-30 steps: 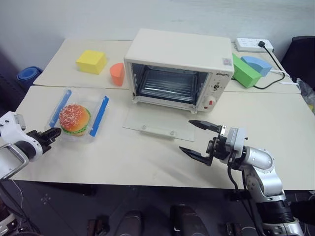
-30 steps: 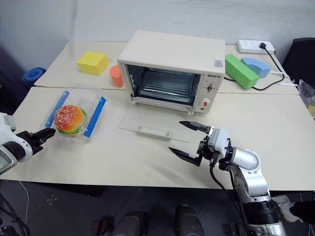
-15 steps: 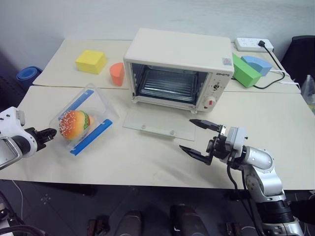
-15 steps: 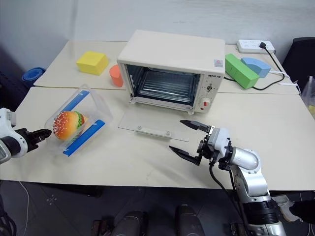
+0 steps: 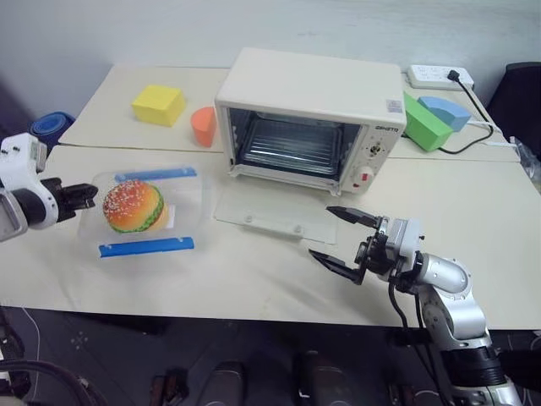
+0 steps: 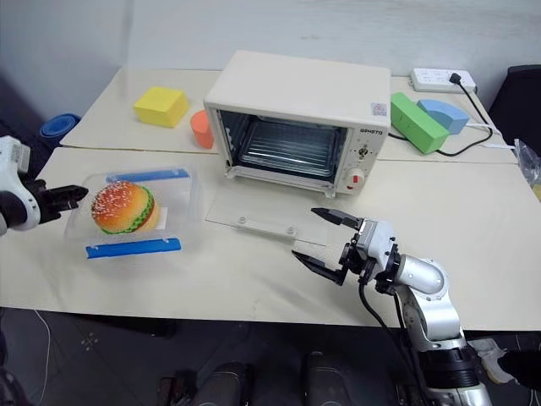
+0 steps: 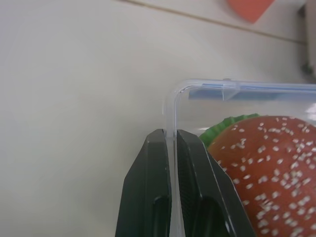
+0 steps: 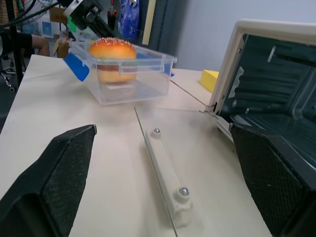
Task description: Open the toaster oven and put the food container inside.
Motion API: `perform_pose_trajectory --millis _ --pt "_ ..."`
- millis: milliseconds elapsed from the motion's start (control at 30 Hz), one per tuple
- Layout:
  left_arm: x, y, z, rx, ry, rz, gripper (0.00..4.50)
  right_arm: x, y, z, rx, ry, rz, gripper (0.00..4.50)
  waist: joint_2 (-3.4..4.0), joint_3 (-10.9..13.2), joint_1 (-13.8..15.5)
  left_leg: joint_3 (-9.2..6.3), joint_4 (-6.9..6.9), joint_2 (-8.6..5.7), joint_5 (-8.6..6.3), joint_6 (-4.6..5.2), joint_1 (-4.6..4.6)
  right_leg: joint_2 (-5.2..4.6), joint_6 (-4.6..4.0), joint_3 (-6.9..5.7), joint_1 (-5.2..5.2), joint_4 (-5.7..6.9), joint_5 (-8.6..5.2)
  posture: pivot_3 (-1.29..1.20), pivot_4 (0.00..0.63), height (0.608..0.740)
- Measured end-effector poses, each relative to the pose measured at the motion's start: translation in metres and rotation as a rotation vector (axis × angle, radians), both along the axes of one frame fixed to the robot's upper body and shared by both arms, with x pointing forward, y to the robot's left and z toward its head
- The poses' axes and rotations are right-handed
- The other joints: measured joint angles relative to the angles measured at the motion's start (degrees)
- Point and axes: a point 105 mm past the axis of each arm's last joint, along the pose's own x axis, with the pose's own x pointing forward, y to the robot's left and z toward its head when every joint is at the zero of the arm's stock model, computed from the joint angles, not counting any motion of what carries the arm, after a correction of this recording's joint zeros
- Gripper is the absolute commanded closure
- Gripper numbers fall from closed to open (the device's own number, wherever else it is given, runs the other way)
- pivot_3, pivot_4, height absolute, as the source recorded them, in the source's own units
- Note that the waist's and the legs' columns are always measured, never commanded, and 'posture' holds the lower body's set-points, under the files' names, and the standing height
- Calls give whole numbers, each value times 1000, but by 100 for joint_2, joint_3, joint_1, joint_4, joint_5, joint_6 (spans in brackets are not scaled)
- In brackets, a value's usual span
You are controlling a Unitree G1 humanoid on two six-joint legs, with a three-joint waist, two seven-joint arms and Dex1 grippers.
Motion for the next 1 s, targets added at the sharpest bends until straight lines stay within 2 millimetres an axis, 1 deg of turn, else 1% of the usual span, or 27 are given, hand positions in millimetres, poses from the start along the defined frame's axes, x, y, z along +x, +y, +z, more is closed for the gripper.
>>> perform_pose_trajectory --millis 100,167,267,367,400,467,500,633,767,833,867,1000 --pt "5 -25 14 -19 -9 -130 4481 -3 -6 -3 -14 9 -24 0 -2 1 4 0 2 -4 0 1 -3 -1 0 0 0 3 0 0 150 740" --pt "8 -42 23 -19 -10 -215 4481 -5 -14 -1 -25 0 -56 0 -2 1 7 1 6 -9 -1 4 -4 -2 1 1 0 6 0 0 150 740" --pt "14 -61 29 -11 -5 -284 4481 -6 -27 0 -30 -2 -114 0 -2 1 4 3 7 -10 0 6 -1 -2 1 3 1 10 0 0 150 740" --pt "35 -106 30 -15 -9 -389 4481 -14 -45 -8 -54 31 -189 0 -2 1 124 -9 19 -17 2 9 -5 -1 2 -5 5 13 0 0 150 740" --pt "43 -130 28 -29 -7 -440 4481 -17 -51 -11 -55 41 -216 0 -5 3 164 -9 32 -18 1 12 -12 -3 6 -4 7 15 2 0 150 740" --pt "52 -154 24 -36 2 -485 4481 -22 -53 -12 -53 44 -239 0 -6 4 148 2 43 -24 -2 19 -12 -4 13 7 6 20 6 0 150 740" --pt "55 -161 22 -36 7 -494 4481 -23 -53 -12 -51 44 -246 0 -7 4 107 15 46 -22 -2 20 -9 -1 15 15 5 19 6 0 150 740" --pt "67 -179 17 -4 9 -508 4481 -29 -54 -13 -43 48 -277 0 -7 5 -20 21 43 -15 -1 17 -5 4 19 17 2 26 5 0 150 740" --pt "81 -187 7 24 -2 -488 4481 -35 -50 -10 -17 36 -306 0 -8 6 -1 19 47 -14 2 12 -6 4 19 16 1 28 4 0 150 740" --pt "86 -192 6 11 -8 -480 3822 -38 -49 -11 -8 41 -319 0 -9 7 23 15 51 -17 1 14 -8 1 20 13 3 27 4 0 150 740" --pt "87 -195 7 5 -11 -485 3683 -38 -48 -12 -7 43 -322 0 -10 7 26 14 52 -18 1 14 -10 0 20 14 3 26 4 0 150 740" --pt "88 -203 13 -3 -28 -500 2427 -40 -47 -12 -8 41 -333 0 -10 7 31 13 53 -24 0 17 -8 -5 21 14 4 30 4 0 150 740"
